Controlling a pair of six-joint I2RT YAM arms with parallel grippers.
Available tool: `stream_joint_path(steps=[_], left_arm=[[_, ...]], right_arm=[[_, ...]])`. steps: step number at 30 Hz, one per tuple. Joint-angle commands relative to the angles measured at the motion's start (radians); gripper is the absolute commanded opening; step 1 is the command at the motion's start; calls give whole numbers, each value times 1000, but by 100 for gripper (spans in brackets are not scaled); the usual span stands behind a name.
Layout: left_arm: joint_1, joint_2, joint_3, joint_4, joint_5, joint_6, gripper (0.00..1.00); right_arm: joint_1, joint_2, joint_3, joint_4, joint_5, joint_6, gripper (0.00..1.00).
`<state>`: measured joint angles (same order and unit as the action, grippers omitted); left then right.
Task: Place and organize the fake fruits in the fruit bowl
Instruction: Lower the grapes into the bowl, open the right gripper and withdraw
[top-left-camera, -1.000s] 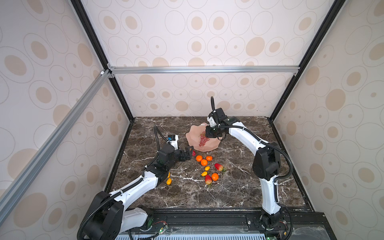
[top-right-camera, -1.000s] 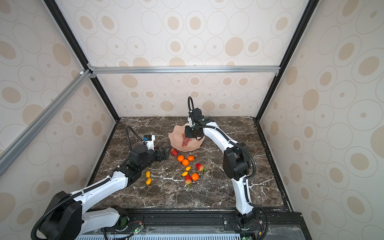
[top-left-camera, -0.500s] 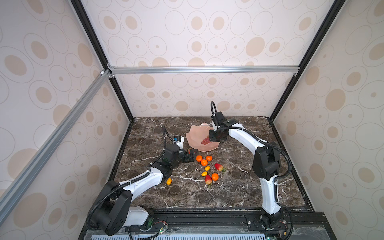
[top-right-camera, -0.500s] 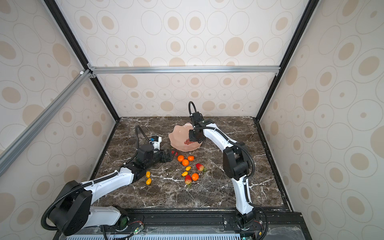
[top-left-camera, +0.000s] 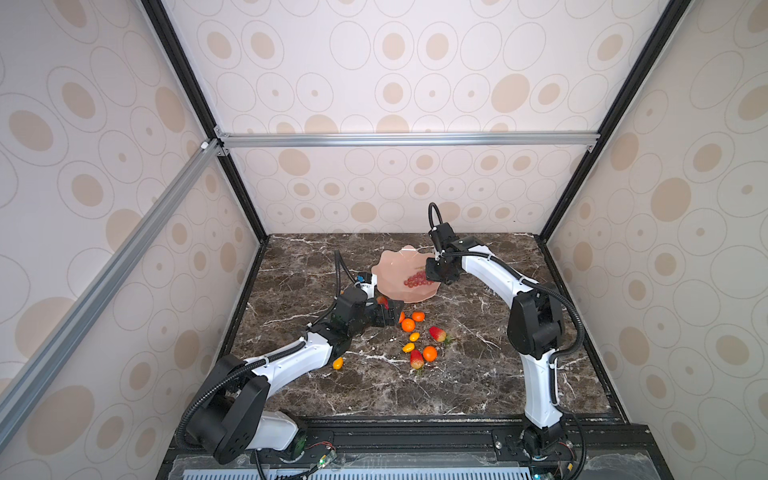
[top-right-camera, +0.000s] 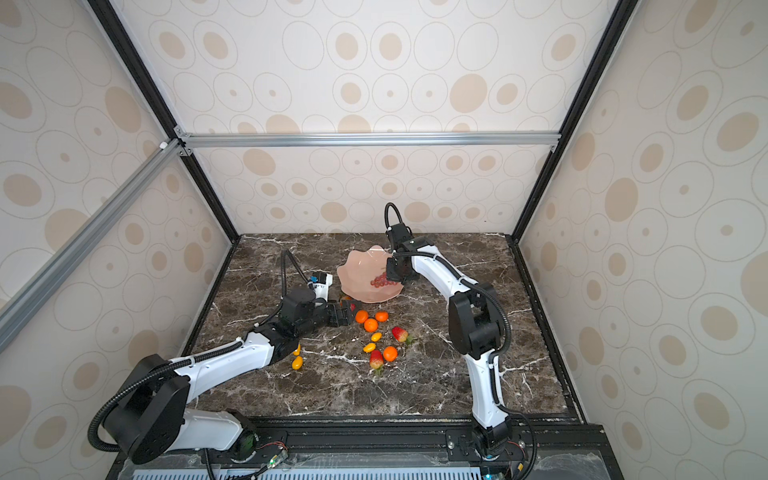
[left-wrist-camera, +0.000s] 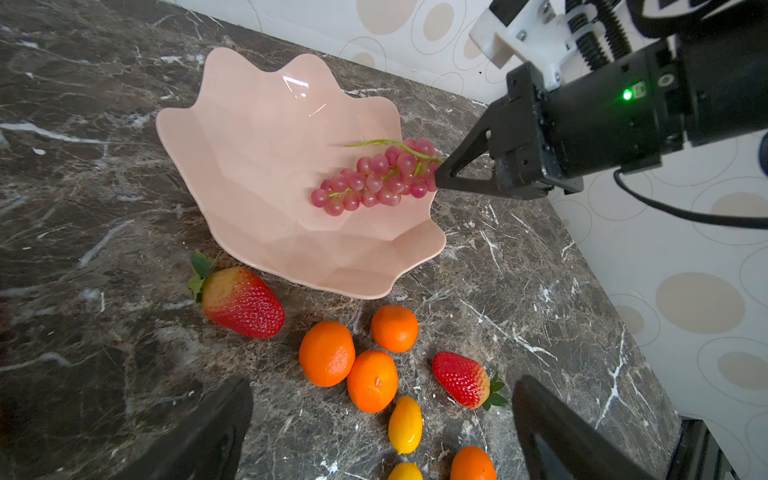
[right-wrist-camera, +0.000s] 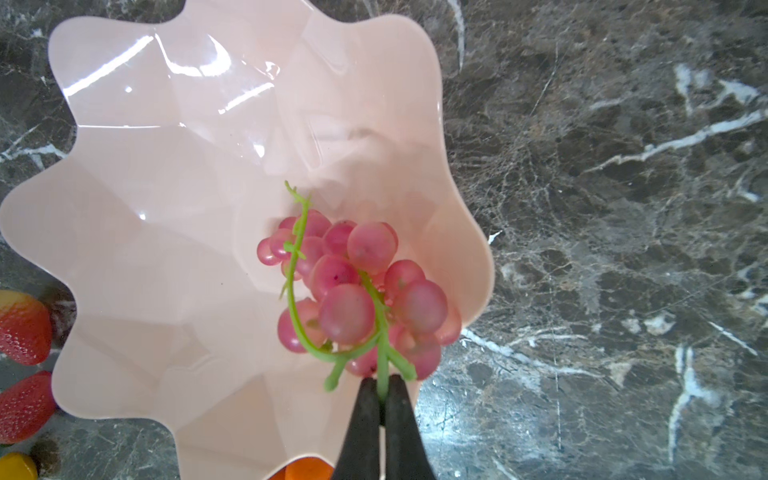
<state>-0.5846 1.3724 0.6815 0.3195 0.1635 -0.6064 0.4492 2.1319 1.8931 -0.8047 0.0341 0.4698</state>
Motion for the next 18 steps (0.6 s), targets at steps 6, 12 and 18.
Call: stream_joint_path(steps=[6, 12, 18], left_arm=[[-10, 18, 55, 4, -3, 11, 98], [-9, 8, 59, -9, -10, 14, 98], [-9, -10, 65, -33, -44, 23, 98]], right_arm=[[-1, -23, -22, -24, 34, 16, 1], [-2, -28, -18, -20, 25, 23, 11], [-1, -47, 0, -20, 36, 10, 26]])
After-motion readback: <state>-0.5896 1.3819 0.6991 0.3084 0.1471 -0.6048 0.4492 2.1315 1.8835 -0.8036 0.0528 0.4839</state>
